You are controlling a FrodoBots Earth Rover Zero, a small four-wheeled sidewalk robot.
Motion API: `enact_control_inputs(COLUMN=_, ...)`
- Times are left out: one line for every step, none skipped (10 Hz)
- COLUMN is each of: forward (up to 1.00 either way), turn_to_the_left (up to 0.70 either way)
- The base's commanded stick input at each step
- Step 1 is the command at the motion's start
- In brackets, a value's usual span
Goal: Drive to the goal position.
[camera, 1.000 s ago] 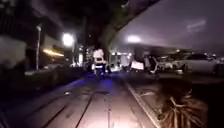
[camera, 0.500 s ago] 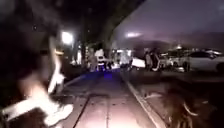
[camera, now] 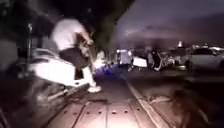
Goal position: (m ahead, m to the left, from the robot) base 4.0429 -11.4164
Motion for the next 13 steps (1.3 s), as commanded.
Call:
enact_control_inputs(forward=0.45, turn_to_the_left=0.0)
enact_control_inputs(forward=0.45, turn_to_the_left=0.0)
enact_control_inputs(forward=0.45, turn_to_the_left=0.0)
enact_control_inputs(forward=0.45, turn_to_the_left=0.0)
enact_control_inputs(forward=0.45, turn_to_the_left=0.0)
enact_control_inputs(forward=0.45, turn_to_the_left=0.0)
enact_control_inputs(forward=0.45, turn_to_the_left=0.0)
enact_control_inputs(forward=0.45, turn_to_the_left=0.0)
enact_control_inputs(forward=0.45, turn_to_the_left=0.0)
enact_control_inputs(forward=0.45, turn_to_the_left=0.0)
enact_control_inputs(forward=0.45, turn_to_the_left=0.0)
enact_control_inputs(forward=0.45, turn_to_the_left=0.0)
enact_control_inputs(forward=0.45, turn_to_the_left=0.0)
